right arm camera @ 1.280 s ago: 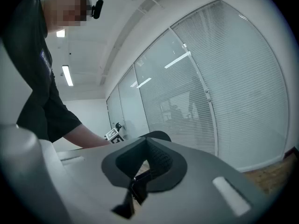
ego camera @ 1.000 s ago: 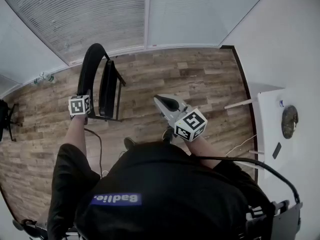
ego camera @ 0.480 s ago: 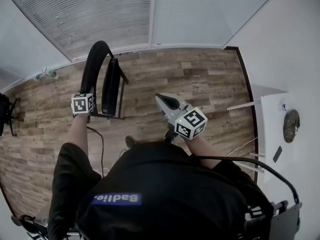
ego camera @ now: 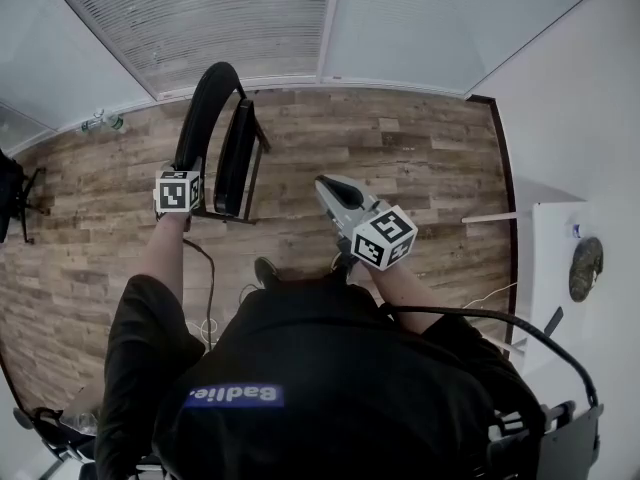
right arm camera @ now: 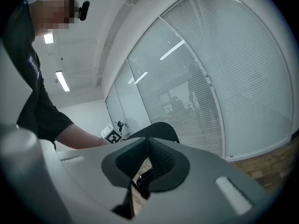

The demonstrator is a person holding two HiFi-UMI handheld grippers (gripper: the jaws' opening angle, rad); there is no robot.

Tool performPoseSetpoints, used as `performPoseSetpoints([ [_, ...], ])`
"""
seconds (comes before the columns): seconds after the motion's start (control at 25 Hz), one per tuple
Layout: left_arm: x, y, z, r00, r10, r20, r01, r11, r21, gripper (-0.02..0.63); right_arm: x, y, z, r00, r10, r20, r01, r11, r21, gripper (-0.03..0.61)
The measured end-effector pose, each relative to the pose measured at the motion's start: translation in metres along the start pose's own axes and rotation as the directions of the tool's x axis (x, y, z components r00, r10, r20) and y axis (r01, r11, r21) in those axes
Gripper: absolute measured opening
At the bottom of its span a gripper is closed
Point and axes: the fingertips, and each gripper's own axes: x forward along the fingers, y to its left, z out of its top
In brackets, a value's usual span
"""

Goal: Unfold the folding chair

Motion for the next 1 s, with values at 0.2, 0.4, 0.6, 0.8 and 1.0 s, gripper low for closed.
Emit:
performPoseSetpoints([
  [0.2, 0.000, 0.006, -0.001, 1.000, -0.001, 0.002, 0.001, 1.000, 0.004, 0.075, 0.021, 0.000, -0.010, 1.000, 0.009, -0.021, -0.008, 1.000, 0.028, 0.000],
  [0.4, 0.004, 0.010, -0.002, 1.000, -0.001, 0.008, 0.001, 1.000, 0.003, 0.075, 0.039, -0.003, -0.021, 0.999, 0.024, -0.040, -0.022, 0.999, 0.043, 0.000],
  [0.6, 0.004, 0.013, -0.001, 1.000, 0.004, 0.016, -0.004, 1.000, 0.009, 0.075, 0.055, -0.003, -0.030, 0.997, 0.041, -0.065, -0.038, 0.998, 0.053, 0.005],
  [0.8, 0.005, 0.016, -0.002, 1.000, 0.002, 0.021, -0.002, 1.000, 0.010, 0.076, 0.073, -0.003, -0.044, 0.993, 0.059, -0.104, -0.053, 0.996, 0.066, 0.018],
  [1.0, 0.004, 0.020, -0.004, 1.000, 0.005, 0.028, -0.005, 1.000, 0.016, 0.077, 0.091, -0.001, -0.057, 0.986, 0.083, -0.145, -0.072, 0.994, 0.079, 0.028],
])
